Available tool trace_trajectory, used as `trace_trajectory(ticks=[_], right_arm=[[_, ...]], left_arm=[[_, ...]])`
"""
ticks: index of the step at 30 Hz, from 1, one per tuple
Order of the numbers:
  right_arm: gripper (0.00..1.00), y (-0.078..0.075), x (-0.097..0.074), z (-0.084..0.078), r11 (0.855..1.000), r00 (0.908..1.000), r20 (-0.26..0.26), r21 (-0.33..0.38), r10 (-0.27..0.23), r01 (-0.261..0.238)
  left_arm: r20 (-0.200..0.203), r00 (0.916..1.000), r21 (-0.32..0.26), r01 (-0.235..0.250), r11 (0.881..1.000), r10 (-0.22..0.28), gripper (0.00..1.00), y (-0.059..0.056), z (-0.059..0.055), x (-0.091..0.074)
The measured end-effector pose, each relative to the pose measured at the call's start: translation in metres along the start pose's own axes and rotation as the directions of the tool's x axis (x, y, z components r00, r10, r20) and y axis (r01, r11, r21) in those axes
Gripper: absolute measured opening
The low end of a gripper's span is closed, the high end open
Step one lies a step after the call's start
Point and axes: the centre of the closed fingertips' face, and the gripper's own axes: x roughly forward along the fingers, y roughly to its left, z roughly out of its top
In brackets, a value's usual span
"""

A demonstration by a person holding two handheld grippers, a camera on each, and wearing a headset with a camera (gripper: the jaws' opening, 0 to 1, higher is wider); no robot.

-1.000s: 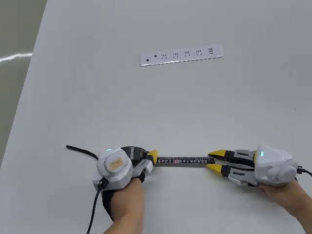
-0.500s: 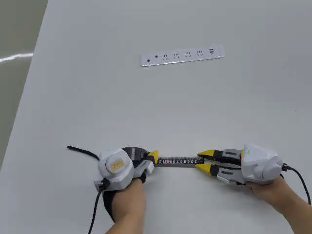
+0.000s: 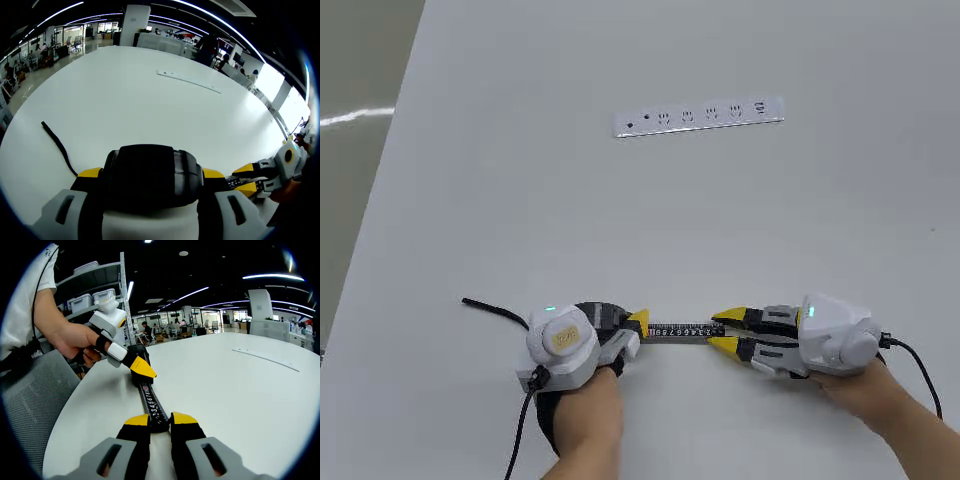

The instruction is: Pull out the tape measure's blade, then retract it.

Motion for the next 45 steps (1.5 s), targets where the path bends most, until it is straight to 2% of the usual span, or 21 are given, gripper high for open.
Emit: trace_trajectory(ticks=[45], right_arm=[[0.14,0.018,0.049,0.014,0.998,0.9982,-0.003,-0.01,0.06,-0.06]], left_arm=[[0.002,1.0,-0.005,0.001,1.0,-0.001,0.74,0.0,0.0,0.0]])
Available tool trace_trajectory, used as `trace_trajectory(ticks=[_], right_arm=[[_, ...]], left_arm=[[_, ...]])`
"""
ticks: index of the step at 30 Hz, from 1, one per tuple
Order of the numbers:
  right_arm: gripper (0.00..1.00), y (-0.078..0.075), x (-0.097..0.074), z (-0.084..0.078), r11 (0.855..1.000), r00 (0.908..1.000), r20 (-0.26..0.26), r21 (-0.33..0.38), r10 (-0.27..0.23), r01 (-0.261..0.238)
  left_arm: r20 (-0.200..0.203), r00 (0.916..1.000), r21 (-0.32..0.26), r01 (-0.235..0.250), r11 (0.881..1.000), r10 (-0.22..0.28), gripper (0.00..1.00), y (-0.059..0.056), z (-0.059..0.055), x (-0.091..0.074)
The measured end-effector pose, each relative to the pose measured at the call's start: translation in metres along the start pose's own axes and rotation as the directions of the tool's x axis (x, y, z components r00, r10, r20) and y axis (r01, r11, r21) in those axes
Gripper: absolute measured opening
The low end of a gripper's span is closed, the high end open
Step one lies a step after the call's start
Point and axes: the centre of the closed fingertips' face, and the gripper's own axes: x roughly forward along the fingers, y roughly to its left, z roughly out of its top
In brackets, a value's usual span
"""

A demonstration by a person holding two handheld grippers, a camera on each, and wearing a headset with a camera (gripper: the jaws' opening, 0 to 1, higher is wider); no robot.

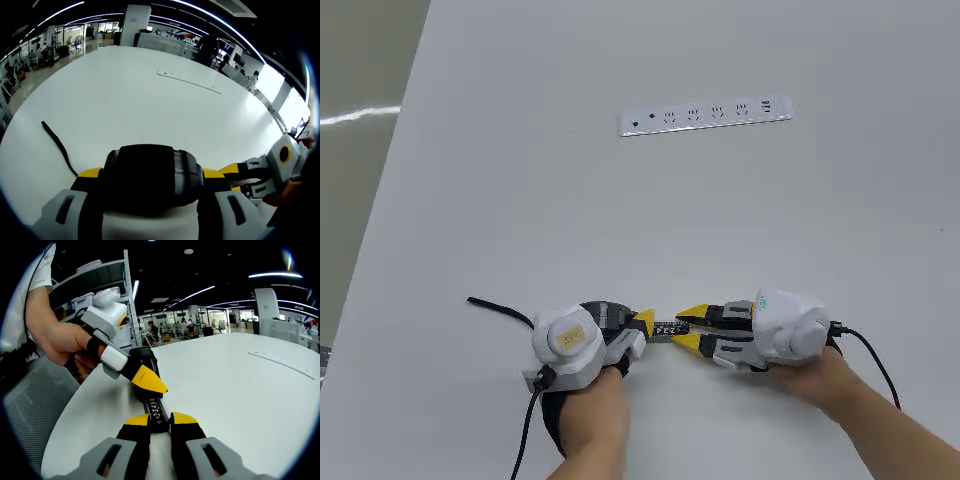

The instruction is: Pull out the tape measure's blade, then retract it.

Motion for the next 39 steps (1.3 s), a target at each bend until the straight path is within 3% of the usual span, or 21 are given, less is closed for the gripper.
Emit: trace_trajectory(ticks=[25,39], right_arm=[[0.13,0.003,0.022,0.006,1.0,0.9998,-0.008,-0.017,0.016,-0.016],[0.12,0.006,0.031,0.008,0.998,0.9998,-0.019,-0.068,-0.001,0.0]], left_arm=[[-0.007,1.0,-0.018,-0.002,1.0,0.002,0.73,-0.001,0.0,0.0],[-0.014,0.9999,-0.019,-0.01,1.0,0.01,0.73,-0.001,-0.001,0.0]])
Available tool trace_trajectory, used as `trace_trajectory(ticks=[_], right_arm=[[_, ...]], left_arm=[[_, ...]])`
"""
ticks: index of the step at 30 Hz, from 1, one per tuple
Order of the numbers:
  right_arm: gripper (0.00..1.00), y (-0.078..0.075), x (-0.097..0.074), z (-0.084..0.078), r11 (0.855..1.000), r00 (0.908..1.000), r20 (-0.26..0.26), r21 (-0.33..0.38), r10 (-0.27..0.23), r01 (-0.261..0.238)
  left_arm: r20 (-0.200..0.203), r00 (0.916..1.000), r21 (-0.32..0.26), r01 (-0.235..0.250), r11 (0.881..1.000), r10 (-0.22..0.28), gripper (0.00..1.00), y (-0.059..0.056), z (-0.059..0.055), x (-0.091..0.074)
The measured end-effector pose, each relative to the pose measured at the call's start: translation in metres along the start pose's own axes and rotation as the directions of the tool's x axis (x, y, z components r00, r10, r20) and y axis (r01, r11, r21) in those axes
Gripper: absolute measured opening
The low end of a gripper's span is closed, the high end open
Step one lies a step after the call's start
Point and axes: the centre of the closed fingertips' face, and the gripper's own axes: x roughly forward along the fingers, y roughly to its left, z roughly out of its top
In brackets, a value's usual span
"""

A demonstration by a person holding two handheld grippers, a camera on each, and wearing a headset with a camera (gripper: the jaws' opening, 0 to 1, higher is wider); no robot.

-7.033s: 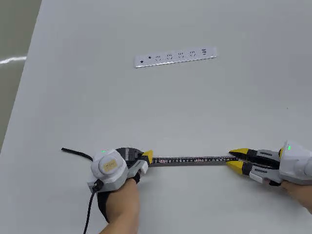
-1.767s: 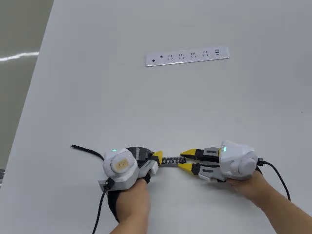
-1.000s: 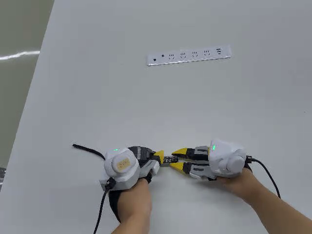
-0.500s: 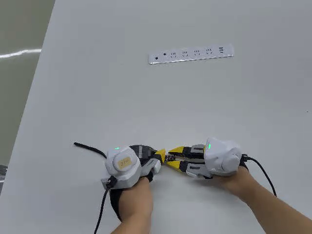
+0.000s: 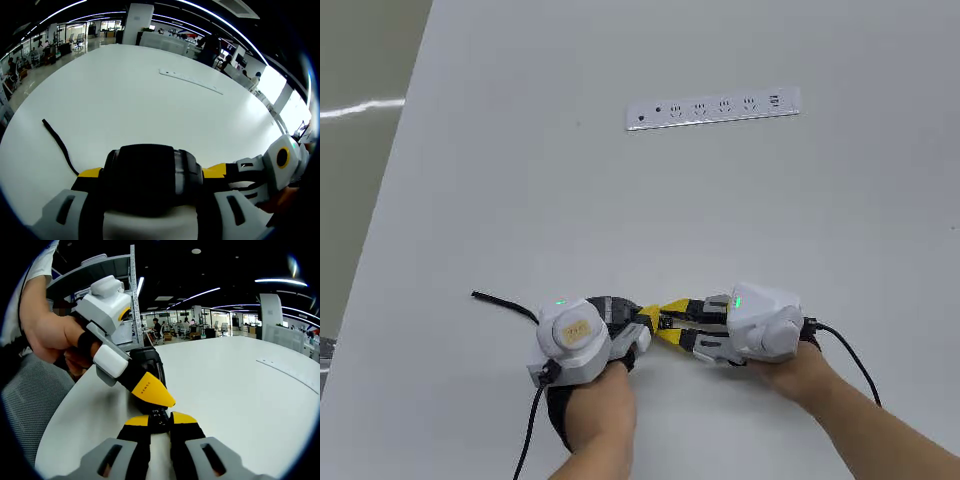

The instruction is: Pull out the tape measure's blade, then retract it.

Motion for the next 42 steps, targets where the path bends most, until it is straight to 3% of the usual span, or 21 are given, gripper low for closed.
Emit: trace_trajectory(ticks=[17,30,33,34,35,36,42], right_arm=[[0.12,0.003,0.01,0.002,0.998,0.9993,-0.014,-0.044,0.035,-0.036],[0.14,0.002,0.011,0.004,0.998,0.999,-0.005,-0.04,0.044,-0.044],[0.15,0.002,0.011,0.004,0.998,0.9988,-0.006,-0.038,0.049,-0.049],[0.15,0.006,0.012,-0.003,0.997,0.9967,-0.039,-0.033,0.071,-0.073],[0.16,0.004,0.012,0.0,0.996,0.9978,-0.026,-0.061,0.061,-0.062],[0.16,0.004,0.011,0.001,0.998,0.9979,-0.024,-0.033,0.06,-0.061],[0.16,0.004,0.01,0.001,0.998,0.9979,-0.022,-0.024,0.061,-0.062]], left_arm=[[0.005,1.0,-0.007,0.004,1.0,-0.004,0.73,0.001,0.001,0.0],[0.007,0.9999,-0.016,0.008,1.0,-0.008,0.73,0.001,0.002,0.0],[0.005,0.9999,-0.013,0.009,1.0,-0.009,0.73,0.0,0.003,-0.001],[-0.002,1.0,0.007,0.009,1.0,-0.009,0.73,0.0,0.001,0.0],[0.001,1.0,0.008,0.007,1.0,-0.007,0.73,0.0,0.0,0.0],[0.006,0.9999,0.004,0.009,1.0,-0.009,0.73,0.001,0.0,0.0],[0.003,1.0,0.002,0.009,1.0,-0.009,0.73,0.001,0.001,0.0]])
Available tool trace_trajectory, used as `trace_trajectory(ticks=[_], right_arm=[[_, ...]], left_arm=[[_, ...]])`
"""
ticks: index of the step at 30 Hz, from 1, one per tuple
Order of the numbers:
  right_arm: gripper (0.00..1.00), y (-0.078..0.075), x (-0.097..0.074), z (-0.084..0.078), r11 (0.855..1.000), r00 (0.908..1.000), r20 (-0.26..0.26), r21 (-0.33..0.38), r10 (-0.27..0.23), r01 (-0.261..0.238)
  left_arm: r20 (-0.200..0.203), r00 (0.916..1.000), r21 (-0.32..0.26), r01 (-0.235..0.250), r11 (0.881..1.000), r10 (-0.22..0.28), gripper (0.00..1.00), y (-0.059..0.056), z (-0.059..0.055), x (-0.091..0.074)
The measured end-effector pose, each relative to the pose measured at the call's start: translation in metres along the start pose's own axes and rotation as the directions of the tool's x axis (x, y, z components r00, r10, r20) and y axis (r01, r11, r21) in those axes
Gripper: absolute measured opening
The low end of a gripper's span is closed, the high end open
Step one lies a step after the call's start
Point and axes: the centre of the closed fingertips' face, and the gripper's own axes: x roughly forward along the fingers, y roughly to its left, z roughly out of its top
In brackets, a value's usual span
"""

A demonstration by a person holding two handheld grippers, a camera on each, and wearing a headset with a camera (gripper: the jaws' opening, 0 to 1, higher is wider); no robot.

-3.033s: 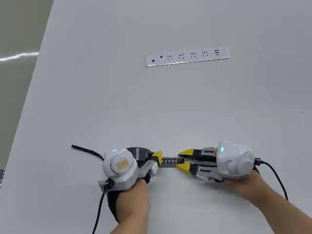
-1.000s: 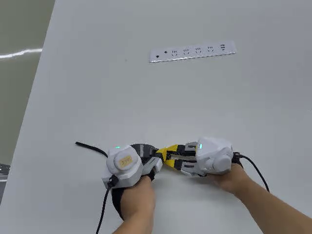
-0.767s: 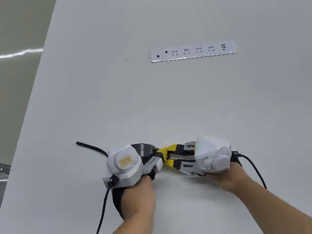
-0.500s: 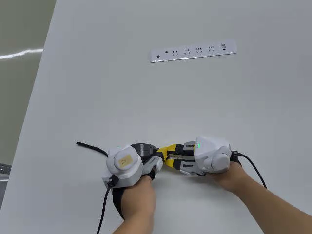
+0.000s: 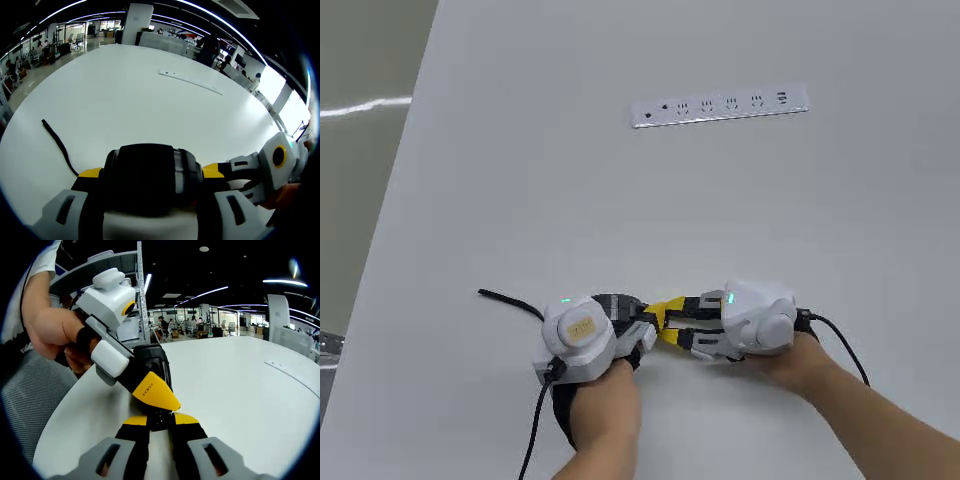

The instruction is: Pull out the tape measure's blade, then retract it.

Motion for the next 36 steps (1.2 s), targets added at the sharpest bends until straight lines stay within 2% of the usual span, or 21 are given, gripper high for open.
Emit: trace_trajectory(ticks=[21,27,36], right_arm=[[0.18,-0.001,0.0007,-0.0014,0.999,0.9999,-0.003,0.032,-0.015,0.015],[0.19,-0.0019,0.0003,-0.0008,0.999,0.9998,-0.001,0.043,-0.022,0.022],[0.2,-0.0031,0.0004,-0.0011,0.998,0.9995,-0.003,0.05,-0.03,0.03]], left_arm=[[0.015,0.9999,-0.006,0.005,1.0,-0.005,0.74,-0.0001,0.001,0.0003],[0.004,0.9996,0.009,0.026,1.0,-0.026,0.75,-0.0008,0.0003,-0.0004],[-0.001,0.9994,0.033,0.034,0.999,-0.034,0.75,-0.0012,-0.0012,-0.0005]])
